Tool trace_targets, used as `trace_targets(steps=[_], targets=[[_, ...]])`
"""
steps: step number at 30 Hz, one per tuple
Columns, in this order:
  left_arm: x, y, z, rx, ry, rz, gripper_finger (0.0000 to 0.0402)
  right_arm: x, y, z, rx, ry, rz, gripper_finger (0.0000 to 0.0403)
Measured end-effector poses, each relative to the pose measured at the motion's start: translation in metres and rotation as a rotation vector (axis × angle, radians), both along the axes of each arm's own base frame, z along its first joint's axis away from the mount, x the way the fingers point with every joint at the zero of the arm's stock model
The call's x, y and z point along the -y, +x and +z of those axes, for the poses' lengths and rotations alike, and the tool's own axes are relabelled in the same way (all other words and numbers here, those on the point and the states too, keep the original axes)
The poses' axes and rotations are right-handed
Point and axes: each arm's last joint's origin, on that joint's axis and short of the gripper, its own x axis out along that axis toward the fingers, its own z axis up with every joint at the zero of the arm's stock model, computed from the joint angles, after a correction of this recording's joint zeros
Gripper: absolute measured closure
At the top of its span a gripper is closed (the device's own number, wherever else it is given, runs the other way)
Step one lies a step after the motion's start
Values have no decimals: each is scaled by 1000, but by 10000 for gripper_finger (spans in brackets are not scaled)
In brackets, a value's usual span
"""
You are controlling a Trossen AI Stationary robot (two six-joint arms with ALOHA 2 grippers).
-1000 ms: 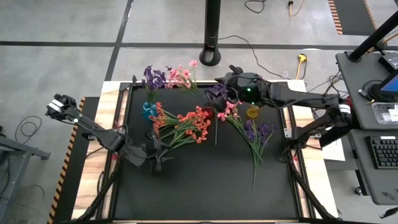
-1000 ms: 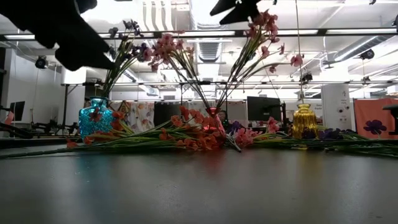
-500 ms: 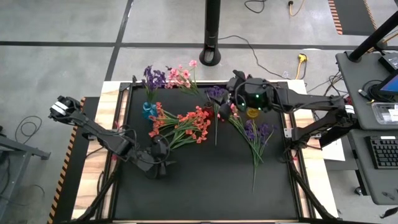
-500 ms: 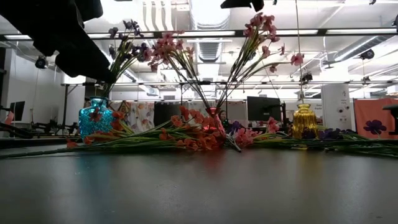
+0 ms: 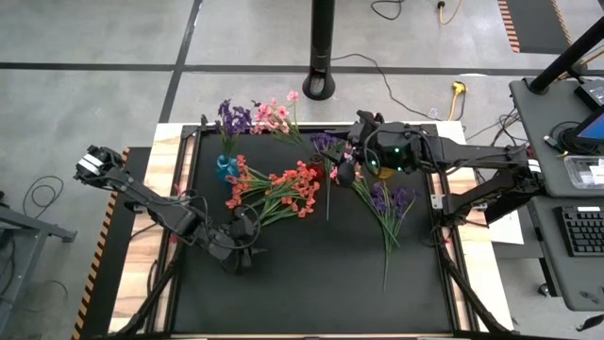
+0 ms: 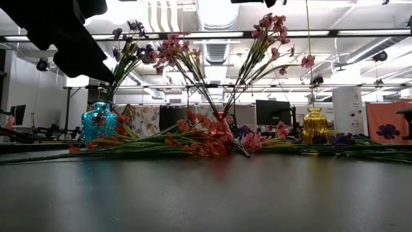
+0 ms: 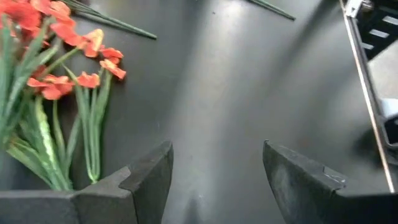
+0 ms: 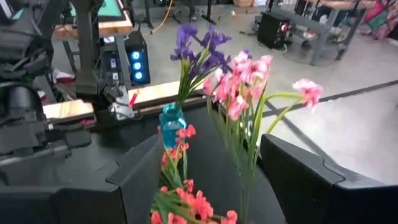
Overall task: Sort flowers into vase by color
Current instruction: Put the bottom left orange flower into the yellow vase
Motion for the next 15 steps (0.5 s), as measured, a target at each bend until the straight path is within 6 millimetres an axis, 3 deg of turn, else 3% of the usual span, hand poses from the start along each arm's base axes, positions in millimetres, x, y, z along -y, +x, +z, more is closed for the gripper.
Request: trace_targets(steps=[8,15], targets=[[0,0,0,2,-18,7,171,-17,-3,-9,-83,59,39,155],[0,0,0,3,-12,2,171,-26,-16,4,-49,69,69,161]])
